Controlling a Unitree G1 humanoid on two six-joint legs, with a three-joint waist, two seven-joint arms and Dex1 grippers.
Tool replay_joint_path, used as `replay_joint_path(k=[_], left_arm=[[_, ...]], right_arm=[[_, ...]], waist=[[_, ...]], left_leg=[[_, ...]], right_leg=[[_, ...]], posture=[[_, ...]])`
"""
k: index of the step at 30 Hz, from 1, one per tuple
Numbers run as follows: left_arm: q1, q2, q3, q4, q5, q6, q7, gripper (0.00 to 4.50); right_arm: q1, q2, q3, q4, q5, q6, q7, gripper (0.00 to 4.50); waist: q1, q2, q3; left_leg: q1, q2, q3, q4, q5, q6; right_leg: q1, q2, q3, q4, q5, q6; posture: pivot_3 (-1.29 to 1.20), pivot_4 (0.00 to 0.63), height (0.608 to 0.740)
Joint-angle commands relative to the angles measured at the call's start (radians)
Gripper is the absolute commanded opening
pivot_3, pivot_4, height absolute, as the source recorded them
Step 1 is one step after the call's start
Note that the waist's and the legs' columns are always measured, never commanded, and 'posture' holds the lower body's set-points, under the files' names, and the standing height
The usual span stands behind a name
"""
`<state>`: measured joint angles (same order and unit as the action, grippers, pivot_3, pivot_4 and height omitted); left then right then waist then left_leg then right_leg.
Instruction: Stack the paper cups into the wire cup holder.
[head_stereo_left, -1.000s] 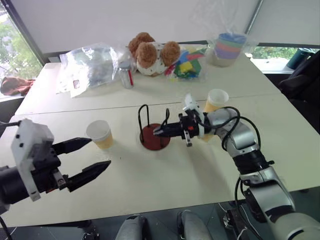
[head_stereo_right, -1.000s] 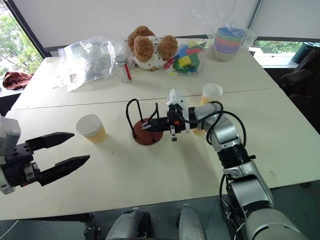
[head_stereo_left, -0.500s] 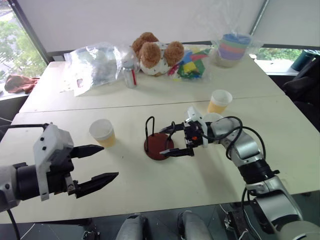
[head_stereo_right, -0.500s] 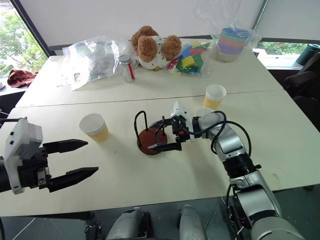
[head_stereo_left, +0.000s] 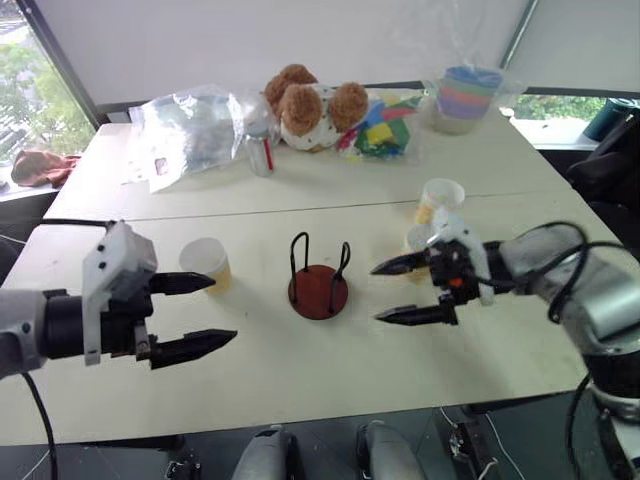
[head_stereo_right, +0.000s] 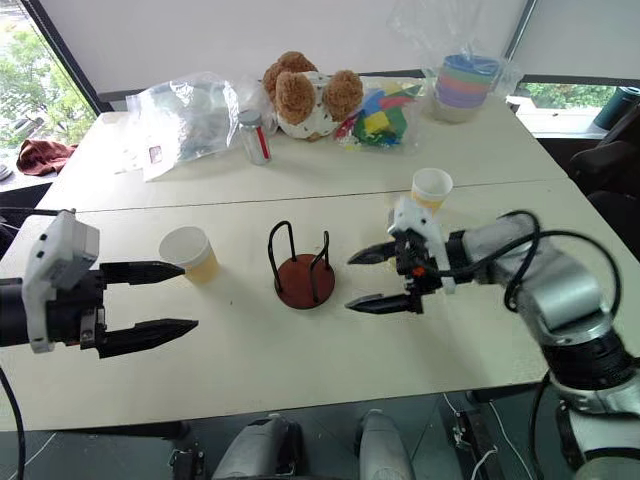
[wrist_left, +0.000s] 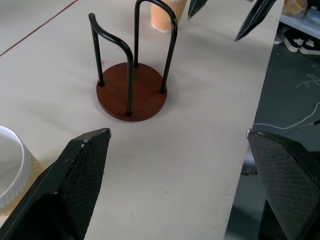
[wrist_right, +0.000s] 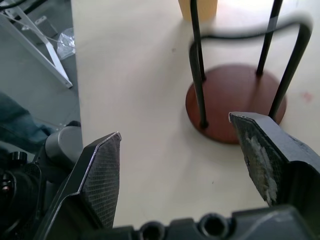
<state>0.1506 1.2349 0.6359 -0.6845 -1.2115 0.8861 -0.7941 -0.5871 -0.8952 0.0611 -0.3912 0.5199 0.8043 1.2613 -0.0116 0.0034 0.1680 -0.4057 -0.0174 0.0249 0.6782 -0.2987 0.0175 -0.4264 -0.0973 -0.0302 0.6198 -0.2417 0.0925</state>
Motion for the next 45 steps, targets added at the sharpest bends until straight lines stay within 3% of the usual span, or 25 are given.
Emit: replay_joint_path(k=[1,6,12,30,33,37,38,45], left_arm=[[-0.054,0.015,-0.038,0.041,0.063,-0.026,-0.051,4.50],[-0.117,0.015,-0.065,0.053,0.122,-0.029,-0.078,4.50],[-0.140,-0.013,-0.057,0.031,0.130,-0.011,-0.063,4.50],[-0.113,-0.075,-0.012,-0.024,0.089,0.030,-0.010,4.50],[-0.106,-0.080,-0.013,-0.026,0.095,0.026,-0.010,4.50],[-0.110,-0.079,-0.016,-0.023,0.101,0.023,-0.012,4.50],[-0.111,-0.079,-0.017,-0.021,0.103,0.022,-0.012,4.50],[-0.110,-0.084,-0.029,-0.010,0.132,0.010,-0.025,4.50]], right_arm=[[-0.136,-0.065,-0.006,0.094,-0.052,-0.043,0.010,3.77],[-0.281,-0.115,0.144,0.377,-0.259,-0.286,0.109,3.77],[-0.370,-0.086,0.221,0.585,-0.368,-0.420,0.193,3.77],[-0.293,-0.057,0.239,0.620,-0.465,-0.455,0.239,3.77],[-0.290,-0.043,0.238,0.637,-0.478,-0.470,0.234,2.45],[-0.286,-0.032,0.239,0.650,-0.493,-0.490,0.240,0.34],[-0.286,-0.029,0.239,0.649,-0.493,-0.492,0.243,0.07],[-0.332,-0.022,0.232,0.642,-0.502,-0.546,0.271,0.07]], waist=[[0.000,0.000,0.000],[0.000,-0.002,0.000],[-0.002,0.000,0.003],[-0.001,0.000,0.003],[-0.001,0.000,0.003],[0.000,0.000,0.003],[0.000,0.000,0.003],[-0.001,0.000,0.003]], left_leg=[[0.000,0.000,0.000,0.000,0.000,0.000],[-0.001,-0.001,0.001,0.002,-0.001,0.002],[-0.002,-0.001,0.003,0.002,0.001,-0.001],[-0.002,-0.001,0.003,0.003,0.002,-0.002],[-0.002,-0.001,0.003,0.003,0.002,-0.002],[-0.002,-0.001,0.003,0.003,0.002,-0.003],[-0.002,-0.001,0.003,0.003,0.002,-0.003],[-0.002,-0.001,0.003,0.004,0.002,-0.003]], right_leg=[[0.000,0.000,0.000,0.000,0.000,0.000],[0.001,0.000,0.000,-0.001,0.000,0.000],[-0.001,0.000,0.001,-0.001,0.002,0.005],[-0.001,-0.001,0.001,-0.001,0.002,0.005],[-0.001,-0.001,0.001,-0.001,0.002,0.005],[-0.001,-0.001,0.001,0.000,0.002,0.005],[-0.001,-0.001,0.001,0.000,0.002,0.005],[-0.001,0.000,0.001,0.000,0.002,0.005]], posture=[[0.00,0.150,0.740],[0.00,0.150,0.740],[0.00,0.150,0.740],[0.00,0.150,0.740],[0.00,0.150,0.740],[0.00,0.150,0.740],[0.00,0.150,0.740],[0.00,0.150,0.740]])
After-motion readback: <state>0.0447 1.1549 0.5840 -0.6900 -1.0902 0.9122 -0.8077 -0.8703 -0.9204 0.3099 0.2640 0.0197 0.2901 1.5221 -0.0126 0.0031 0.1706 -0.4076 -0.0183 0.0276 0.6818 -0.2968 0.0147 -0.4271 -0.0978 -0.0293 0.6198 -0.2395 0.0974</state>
